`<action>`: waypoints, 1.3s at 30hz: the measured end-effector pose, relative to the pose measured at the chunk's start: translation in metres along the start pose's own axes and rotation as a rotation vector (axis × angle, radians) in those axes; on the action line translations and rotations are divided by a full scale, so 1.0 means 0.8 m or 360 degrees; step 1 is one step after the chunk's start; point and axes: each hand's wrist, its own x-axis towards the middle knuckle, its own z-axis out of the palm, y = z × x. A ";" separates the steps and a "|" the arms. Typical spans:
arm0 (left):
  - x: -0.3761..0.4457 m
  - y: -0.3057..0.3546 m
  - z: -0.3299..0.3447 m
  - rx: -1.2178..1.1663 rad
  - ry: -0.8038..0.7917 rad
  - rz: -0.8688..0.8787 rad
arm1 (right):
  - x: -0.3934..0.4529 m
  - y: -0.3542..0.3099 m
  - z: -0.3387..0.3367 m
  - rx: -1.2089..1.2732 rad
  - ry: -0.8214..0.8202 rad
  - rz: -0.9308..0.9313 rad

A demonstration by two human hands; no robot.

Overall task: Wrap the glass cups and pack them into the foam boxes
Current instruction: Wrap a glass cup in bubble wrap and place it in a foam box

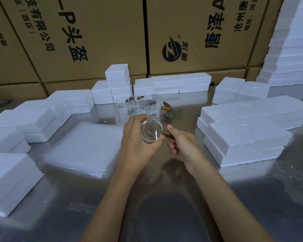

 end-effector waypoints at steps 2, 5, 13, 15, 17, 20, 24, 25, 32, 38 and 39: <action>0.000 0.001 -0.002 -0.0033 -0.0014 -0.0053 | 0.001 -0.004 0.000 -0.0005 -0.0061 0.0100; 0.000 0.004 -0.006 -0.0058 -0.0119 -0.0149 | 0.001 -0.009 -0.007 0.0002 -0.0253 0.0170; 0.014 -0.032 -0.052 0.0478 0.0062 -0.0444 | 0.005 -0.002 -0.014 -0.0097 0.0100 0.0029; 0.014 -0.055 -0.070 0.0754 -0.0032 -0.0758 | 0.007 -0.002 -0.016 -0.0058 0.0116 0.0046; 0.010 -0.069 -0.081 0.0848 -0.0136 -0.0967 | 0.007 -0.003 -0.016 -0.0014 0.0095 0.0078; 0.009 -0.076 -0.083 0.0789 -0.0079 -0.0993 | 0.006 -0.003 -0.012 -0.0009 0.0082 0.0105; 0.013 -0.078 -0.081 0.0746 0.0006 -0.0980 | 0.005 -0.002 -0.011 -0.0009 0.0079 0.0109; 0.014 -0.077 -0.081 0.0727 0.0024 -0.0983 | 0.006 -0.003 -0.011 -0.0008 0.0076 0.0107; 0.026 -0.058 -0.077 0.0106 0.0218 -0.1050 | -0.008 -0.016 -0.011 0.0282 -0.0306 -0.0130; 0.025 -0.042 -0.054 -0.0304 -0.0014 -0.1061 | -0.024 -0.018 0.005 0.0061 -0.0733 -0.0313; 0.025 -0.040 -0.052 -0.0362 -0.0020 -0.1063 | -0.023 -0.015 0.007 -0.0068 -0.0702 -0.0327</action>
